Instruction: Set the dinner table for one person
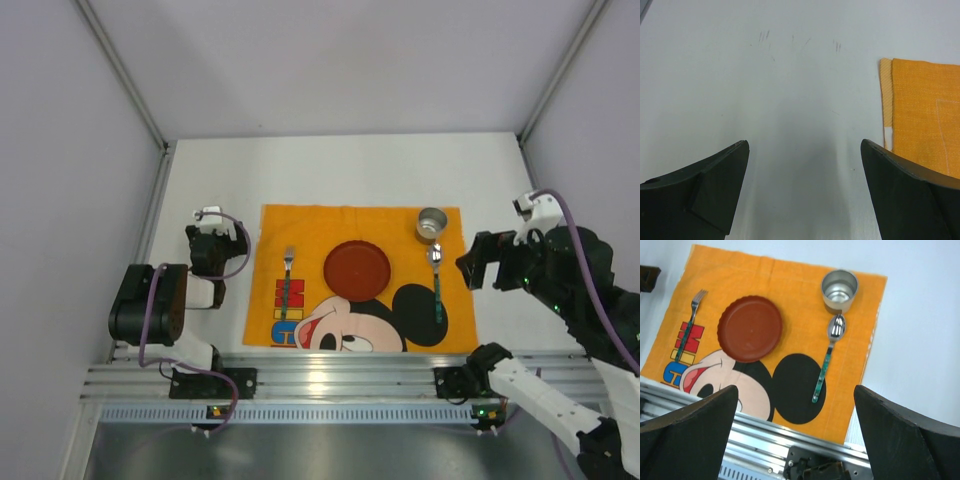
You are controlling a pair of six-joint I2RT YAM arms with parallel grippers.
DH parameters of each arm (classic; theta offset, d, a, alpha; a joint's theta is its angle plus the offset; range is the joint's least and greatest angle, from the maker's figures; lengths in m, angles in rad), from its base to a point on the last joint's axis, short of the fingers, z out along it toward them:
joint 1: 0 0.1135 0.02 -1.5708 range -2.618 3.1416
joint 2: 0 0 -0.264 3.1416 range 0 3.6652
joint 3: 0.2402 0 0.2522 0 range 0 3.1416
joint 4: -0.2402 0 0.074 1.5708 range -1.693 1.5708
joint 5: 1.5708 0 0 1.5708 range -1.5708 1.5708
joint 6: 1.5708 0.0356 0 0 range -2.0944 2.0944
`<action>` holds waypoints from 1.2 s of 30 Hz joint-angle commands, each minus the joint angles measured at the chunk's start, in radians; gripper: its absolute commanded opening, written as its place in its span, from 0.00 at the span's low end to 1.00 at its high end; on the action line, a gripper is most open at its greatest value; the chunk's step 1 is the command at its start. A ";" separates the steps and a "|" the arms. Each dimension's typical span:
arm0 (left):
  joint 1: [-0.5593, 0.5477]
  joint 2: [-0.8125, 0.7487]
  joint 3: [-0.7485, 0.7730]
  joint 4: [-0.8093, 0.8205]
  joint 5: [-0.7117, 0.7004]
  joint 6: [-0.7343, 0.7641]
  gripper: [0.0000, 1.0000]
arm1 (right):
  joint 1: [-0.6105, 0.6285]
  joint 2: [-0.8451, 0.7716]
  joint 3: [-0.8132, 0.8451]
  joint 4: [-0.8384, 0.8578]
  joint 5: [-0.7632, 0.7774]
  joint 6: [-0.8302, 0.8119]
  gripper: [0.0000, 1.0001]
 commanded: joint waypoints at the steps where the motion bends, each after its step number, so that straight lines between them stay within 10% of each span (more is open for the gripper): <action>1: 0.002 -0.007 -0.006 0.092 0.022 -0.002 0.99 | 0.006 0.109 0.116 0.063 0.010 -0.091 1.00; 7: 0.002 -0.005 -0.006 0.092 0.023 -0.002 0.98 | 0.009 0.199 0.147 0.015 -0.174 0.050 0.99; 19: 0.002 -0.007 -0.006 0.093 0.022 -0.002 0.99 | 0.021 -0.023 -0.211 -0.119 -0.063 0.196 1.00; 36: 0.002 -0.007 -0.006 0.093 0.022 -0.002 0.98 | 0.021 -0.152 -0.264 0.180 -0.243 0.076 1.00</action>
